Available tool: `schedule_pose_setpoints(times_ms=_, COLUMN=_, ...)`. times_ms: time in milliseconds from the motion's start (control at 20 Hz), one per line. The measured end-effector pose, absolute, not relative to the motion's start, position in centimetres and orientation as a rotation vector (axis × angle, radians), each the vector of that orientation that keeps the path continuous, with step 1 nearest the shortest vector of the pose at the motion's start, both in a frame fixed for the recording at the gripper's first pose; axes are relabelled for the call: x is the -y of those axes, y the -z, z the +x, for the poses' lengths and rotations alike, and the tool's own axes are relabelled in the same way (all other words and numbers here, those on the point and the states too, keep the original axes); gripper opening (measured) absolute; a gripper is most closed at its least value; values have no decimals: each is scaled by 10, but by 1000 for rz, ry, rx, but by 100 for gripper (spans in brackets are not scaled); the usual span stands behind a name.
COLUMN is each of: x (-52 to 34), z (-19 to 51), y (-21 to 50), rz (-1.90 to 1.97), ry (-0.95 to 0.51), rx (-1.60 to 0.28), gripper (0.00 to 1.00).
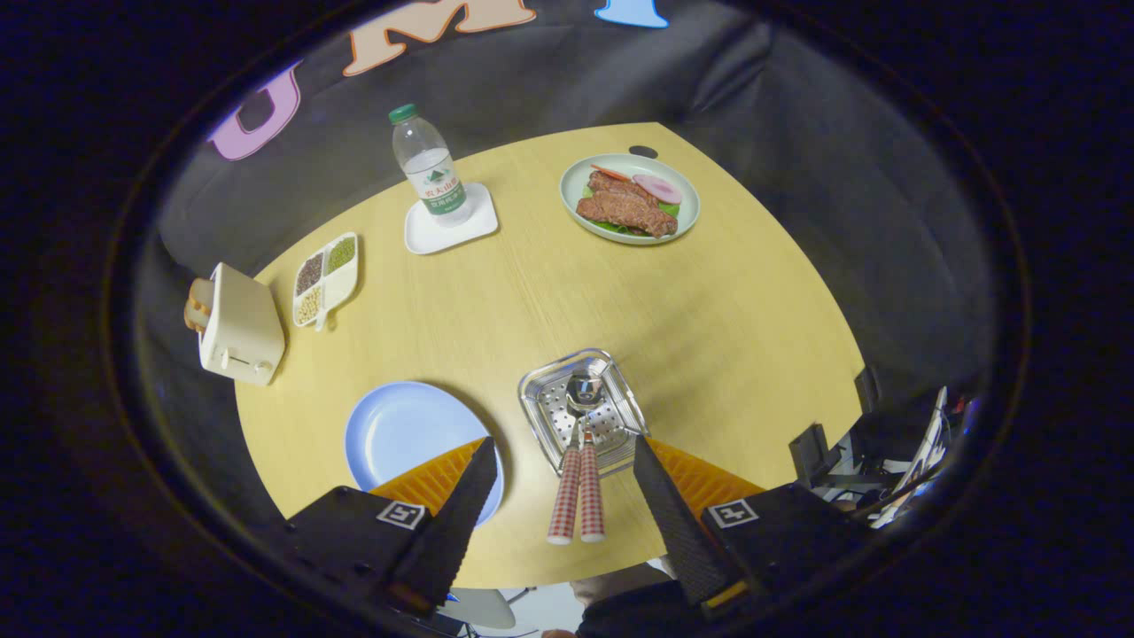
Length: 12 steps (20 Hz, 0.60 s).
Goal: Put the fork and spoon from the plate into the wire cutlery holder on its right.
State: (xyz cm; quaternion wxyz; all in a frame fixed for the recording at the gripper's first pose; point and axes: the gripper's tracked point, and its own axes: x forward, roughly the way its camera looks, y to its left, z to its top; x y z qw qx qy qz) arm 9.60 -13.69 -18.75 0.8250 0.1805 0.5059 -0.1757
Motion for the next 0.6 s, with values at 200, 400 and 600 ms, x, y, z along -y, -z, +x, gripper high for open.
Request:
schedule_pose_setpoints(times_ms=200, x=131, z=98, y=158, rz=310, ry=363, rx=-993, gripper=99)
schedule_pose_setpoints(times_ms=400, x=122, z=106, y=107, rz=269, ry=347, rx=-824, gripper=99)
schedule_pose_setpoints(times_ms=600, x=110, z=108, y=47, rz=196, ry=284, rx=-555, gripper=99)
